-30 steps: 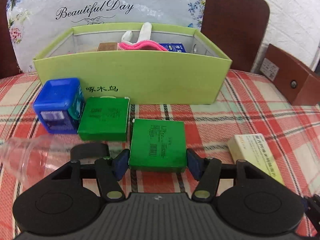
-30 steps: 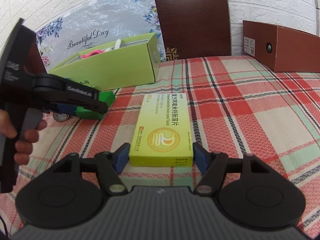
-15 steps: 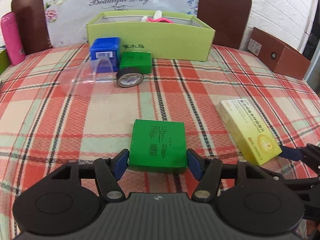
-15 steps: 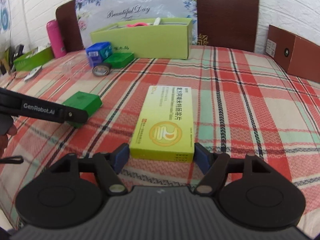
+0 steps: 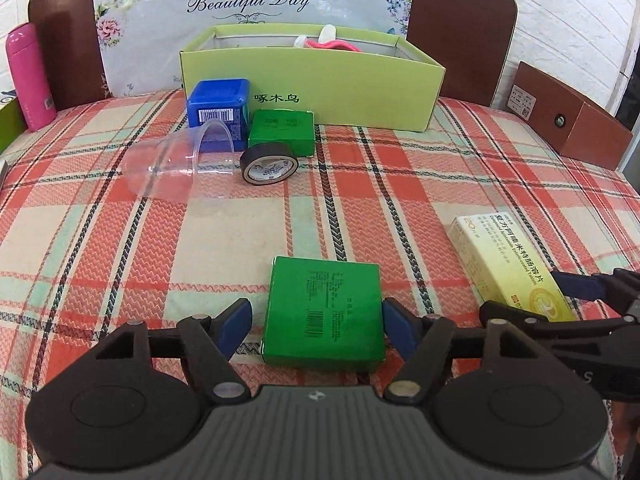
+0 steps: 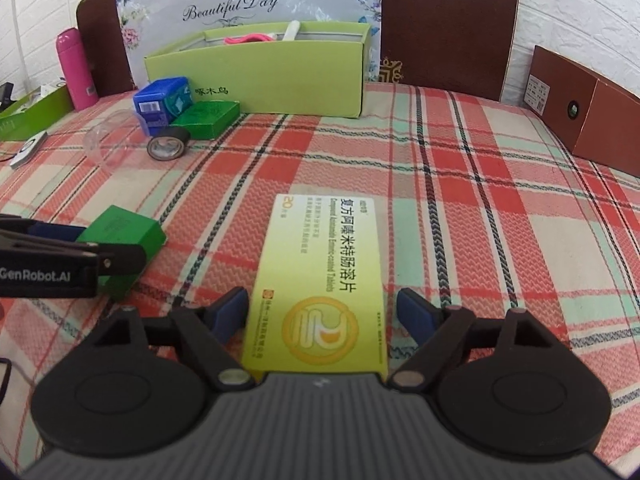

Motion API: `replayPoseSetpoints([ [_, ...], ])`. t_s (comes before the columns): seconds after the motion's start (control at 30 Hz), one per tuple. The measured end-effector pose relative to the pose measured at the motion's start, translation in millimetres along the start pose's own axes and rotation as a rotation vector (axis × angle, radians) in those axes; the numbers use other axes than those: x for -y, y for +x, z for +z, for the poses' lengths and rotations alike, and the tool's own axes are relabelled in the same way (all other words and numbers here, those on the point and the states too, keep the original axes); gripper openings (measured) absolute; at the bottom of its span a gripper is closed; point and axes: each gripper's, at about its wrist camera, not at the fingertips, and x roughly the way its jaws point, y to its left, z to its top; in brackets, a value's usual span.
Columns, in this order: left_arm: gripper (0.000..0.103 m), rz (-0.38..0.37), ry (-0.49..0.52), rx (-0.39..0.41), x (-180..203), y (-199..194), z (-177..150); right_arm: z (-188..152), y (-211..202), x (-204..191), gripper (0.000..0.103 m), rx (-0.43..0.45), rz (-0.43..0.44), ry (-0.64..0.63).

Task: Organize objects
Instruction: 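Carry both boxes into the lime-green box and open both tools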

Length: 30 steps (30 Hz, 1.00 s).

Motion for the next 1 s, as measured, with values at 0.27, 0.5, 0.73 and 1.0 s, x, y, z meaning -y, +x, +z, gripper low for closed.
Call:
replayPoseSetpoints([
  [0.27, 0.073, -0.007, 0.015, 0.003, -0.8, 2.1, -0.9, 0.8, 3.4, 0.5, 0.074, -0.004, 0.008, 0.008],
  [0.5, 0.064, -0.019, 0.028, 0.032, -3.4, -7.6, 0.0, 2.2, -0.9, -1.6, 0.066, 0.015, 0.03, 0.019],
  [0.73, 0.064, -0.059, 0.038, 0.176, -18.7, -52.9, 37.6, 34.8, -32.9, -3.4, 0.066, 0.14, 0.145, 0.05],
  [1.0, 0.064, -0.017, 0.015, 0.326, -41.7, -59.1, 129.6, 122.0, -34.8, -6.5, 0.066, 0.293, 0.187, 0.039],
])
